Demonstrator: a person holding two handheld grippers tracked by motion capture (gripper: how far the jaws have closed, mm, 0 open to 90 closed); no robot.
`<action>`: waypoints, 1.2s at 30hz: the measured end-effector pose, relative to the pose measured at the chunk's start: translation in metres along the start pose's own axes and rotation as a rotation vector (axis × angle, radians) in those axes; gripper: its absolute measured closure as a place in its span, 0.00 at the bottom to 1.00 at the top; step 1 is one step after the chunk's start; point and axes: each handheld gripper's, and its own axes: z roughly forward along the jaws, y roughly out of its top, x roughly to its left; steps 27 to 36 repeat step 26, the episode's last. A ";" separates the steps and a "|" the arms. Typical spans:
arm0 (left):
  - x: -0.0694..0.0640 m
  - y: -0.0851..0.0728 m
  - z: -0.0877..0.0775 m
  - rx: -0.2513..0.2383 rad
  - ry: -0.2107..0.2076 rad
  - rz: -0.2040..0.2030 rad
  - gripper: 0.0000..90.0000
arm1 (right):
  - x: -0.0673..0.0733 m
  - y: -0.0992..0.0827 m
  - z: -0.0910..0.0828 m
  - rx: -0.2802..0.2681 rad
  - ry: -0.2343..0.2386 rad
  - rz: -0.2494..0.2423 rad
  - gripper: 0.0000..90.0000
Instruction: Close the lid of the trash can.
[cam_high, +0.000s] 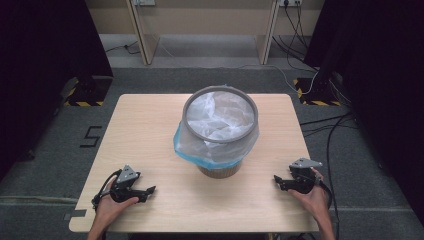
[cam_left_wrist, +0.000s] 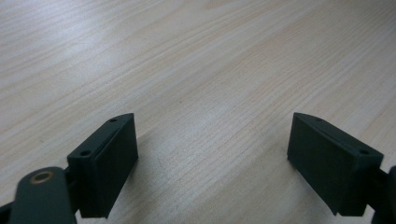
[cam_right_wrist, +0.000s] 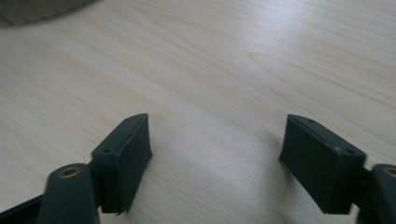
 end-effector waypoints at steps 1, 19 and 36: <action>0.000 0.000 0.000 0.000 0.000 0.000 0.17 | 0.000 -0.001 0.000 -0.003 0.001 0.001 0.25; 0.000 0.000 0.000 0.000 0.000 0.000 0.17 | 0.000 -0.003 0.001 -0.020 0.013 -0.018 0.18; 0.000 0.000 0.000 0.000 0.000 0.000 0.17 | 0.001 -0.003 0.001 -0.018 0.014 -0.012 0.18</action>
